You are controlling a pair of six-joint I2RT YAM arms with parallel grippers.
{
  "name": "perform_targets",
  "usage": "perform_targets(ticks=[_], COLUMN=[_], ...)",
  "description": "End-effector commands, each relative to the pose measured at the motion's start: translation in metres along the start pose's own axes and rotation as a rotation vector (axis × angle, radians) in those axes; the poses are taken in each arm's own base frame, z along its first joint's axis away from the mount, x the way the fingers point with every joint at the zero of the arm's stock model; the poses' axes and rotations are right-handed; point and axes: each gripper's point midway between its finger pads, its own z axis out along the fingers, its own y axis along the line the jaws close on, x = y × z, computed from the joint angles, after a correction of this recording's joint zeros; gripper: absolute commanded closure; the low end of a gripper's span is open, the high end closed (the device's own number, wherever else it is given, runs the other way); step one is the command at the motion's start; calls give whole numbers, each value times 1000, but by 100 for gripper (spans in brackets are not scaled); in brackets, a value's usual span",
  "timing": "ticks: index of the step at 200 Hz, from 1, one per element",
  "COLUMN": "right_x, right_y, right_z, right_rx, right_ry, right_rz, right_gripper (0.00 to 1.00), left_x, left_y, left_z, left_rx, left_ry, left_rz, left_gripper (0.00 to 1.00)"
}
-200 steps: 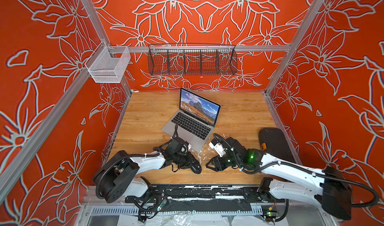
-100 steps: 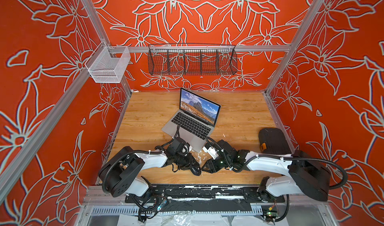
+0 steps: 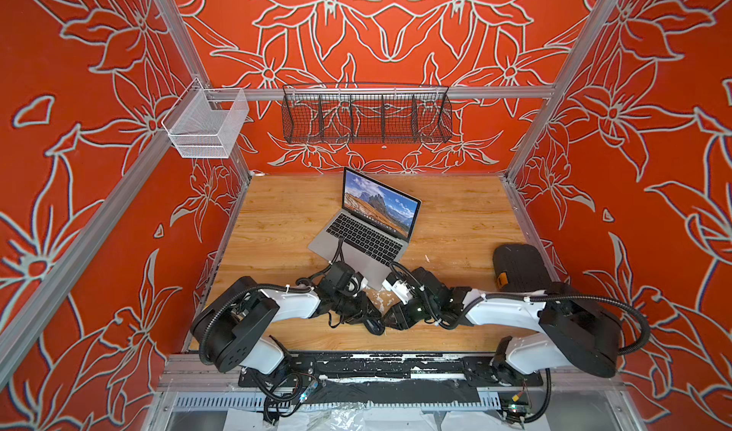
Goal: Insert the wireless mouse receiver into the laptop
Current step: Take out the USB plug from the mouse.
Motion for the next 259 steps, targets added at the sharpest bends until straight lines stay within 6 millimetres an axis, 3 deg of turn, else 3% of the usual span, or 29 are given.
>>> perform_targets(ticks=[1,167,259], right_x=[9,16,15], right_y=[-1,-6,-8], right_z=[4,11,8], right_rx=[-11,-10,18], right_ry=[27,41,35], right_rz=[1,7,6], right_gripper=[65,74,89], left_x=[4,6,7], left_y=[22,24,27], left_z=[3,3,0], left_rx=[-68,-61,-75], left_ry=[4,8,-5], left_rz=[-59,-69,-68], left_gripper=[100,100,100])
